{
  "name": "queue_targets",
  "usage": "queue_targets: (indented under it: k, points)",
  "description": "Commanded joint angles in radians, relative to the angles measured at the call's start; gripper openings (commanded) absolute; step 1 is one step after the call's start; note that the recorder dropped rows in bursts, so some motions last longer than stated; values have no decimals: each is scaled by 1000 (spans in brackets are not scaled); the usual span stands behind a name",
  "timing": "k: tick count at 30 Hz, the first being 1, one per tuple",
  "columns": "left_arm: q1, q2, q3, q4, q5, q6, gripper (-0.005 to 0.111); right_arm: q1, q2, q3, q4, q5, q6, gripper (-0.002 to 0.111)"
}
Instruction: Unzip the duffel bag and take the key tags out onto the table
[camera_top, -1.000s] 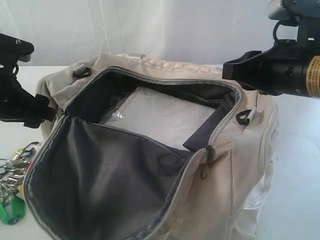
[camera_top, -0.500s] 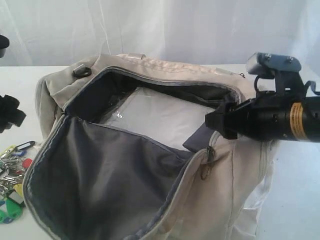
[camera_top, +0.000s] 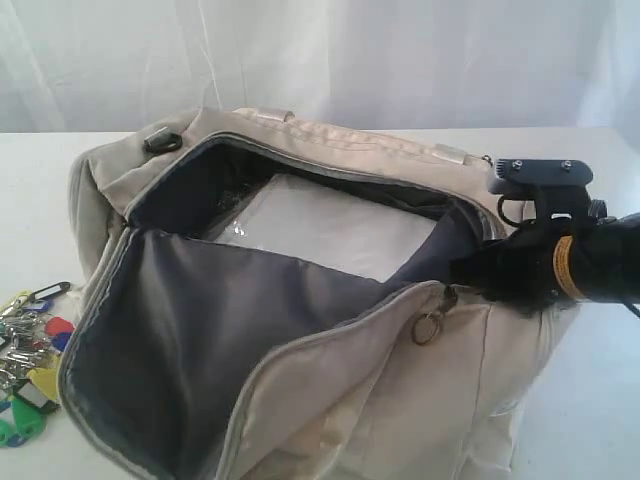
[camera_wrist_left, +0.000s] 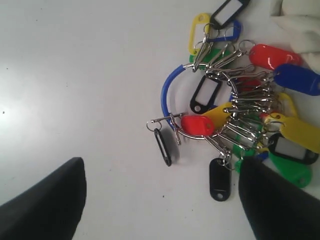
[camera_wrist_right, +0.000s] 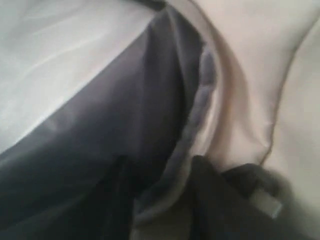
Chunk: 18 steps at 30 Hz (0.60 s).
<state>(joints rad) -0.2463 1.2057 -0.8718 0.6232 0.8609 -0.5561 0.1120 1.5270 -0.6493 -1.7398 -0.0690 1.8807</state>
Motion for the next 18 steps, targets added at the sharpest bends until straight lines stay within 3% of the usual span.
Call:
queue_targets:
  k: [1, 6, 13, 18]
  points:
    - [4, -8, 14, -44, -22, -10, 83, -4, 74, -84, -5, 205, -20, 0]
    - [4, -8, 14, -45, -22, 13, 83, -4, 132, -221, -5, 338, -20, 0]
    - [4, -8, 14, -58, -6, 42, 83, -4, 180, -391, -5, 291, -24, 0]
    - [4, -8, 14, -75, 20, 67, 83, -4, 180, -397, -5, 247, -39, 0]
